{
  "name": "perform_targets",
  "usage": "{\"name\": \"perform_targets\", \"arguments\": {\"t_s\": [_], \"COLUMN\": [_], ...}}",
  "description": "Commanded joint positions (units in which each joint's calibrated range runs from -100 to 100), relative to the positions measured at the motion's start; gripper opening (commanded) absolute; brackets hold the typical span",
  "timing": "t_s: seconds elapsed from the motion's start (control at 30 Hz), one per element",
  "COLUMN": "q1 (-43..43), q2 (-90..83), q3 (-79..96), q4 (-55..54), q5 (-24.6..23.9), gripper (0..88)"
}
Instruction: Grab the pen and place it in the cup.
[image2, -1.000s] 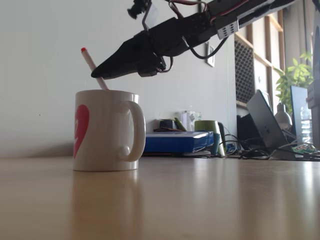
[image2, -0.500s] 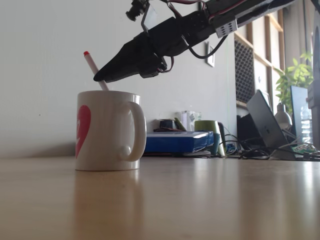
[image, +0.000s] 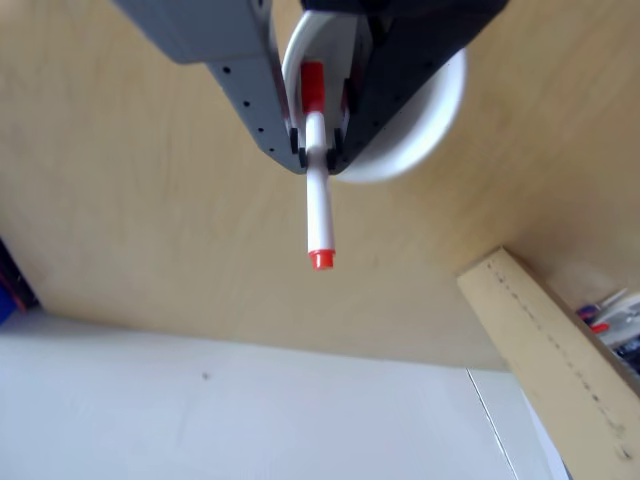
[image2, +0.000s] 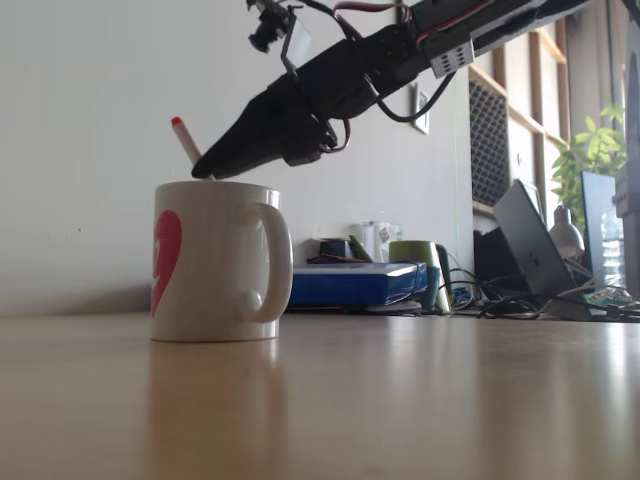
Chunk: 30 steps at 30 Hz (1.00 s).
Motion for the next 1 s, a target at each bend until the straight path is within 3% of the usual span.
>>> {"name": "perform_targets", "arguments": {"t_s": [0.0,0.63,0.87,0.97], "q1": [-0.2,-0.3,-0.1,0.2], "q2": [-0.2,-0.4,-0.3,-0.3], "q3": [1.7,2.2,2.3,1.9], "q4": [-0.5,0.1,-0.3,-0.2], "q5": [-0.1,0.4,-0.9,-2.5], "gripper": [1.1,2.3,23.8,26.8]}}
